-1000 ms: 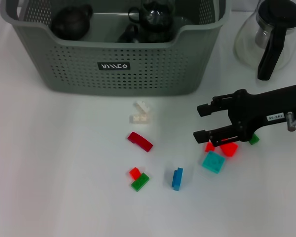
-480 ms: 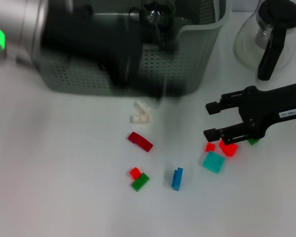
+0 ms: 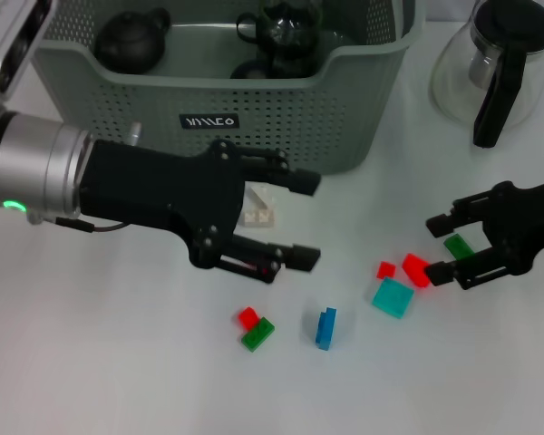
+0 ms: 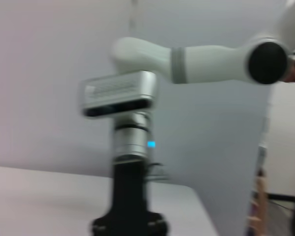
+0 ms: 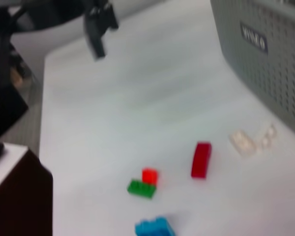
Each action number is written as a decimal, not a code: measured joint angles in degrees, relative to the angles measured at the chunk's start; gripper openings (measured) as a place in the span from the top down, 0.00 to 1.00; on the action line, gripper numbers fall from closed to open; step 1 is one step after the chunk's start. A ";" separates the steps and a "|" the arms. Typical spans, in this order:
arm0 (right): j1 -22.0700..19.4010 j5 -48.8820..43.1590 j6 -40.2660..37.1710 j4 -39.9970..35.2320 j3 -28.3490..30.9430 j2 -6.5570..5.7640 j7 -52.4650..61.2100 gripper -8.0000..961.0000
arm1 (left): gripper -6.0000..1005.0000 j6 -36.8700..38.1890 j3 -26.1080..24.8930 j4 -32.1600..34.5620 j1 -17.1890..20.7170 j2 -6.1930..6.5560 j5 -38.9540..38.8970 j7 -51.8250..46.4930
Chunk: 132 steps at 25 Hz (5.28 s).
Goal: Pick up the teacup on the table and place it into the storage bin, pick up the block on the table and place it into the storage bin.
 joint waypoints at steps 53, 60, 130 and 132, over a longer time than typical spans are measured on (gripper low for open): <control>9.95 -29.60 11.69 -5.03 -14.10 6.78 -2.15 0.33 | 0.15 -12.06 -1.46 -9.95 0.48 -1.85 1.47 1.17; 10.27 -29.62 13.41 -3.15 -14.03 6.88 -2.00 0.34 | 0.15 -12.07 -1.45 -9.66 0.50 -1.86 1.38 1.14; 10.84 -30.27 16.05 -1.70 -14.05 7.66 1.09 0.45 | 0.16 -12.74 -2.82 -9.09 0.41 -1.49 1.38 0.35; 10.85 -30.30 15.73 -2.02 -14.04 7.67 1.72 0.48 | 0.16 -12.70 -2.94 -8.99 0.41 -1.48 1.38 0.34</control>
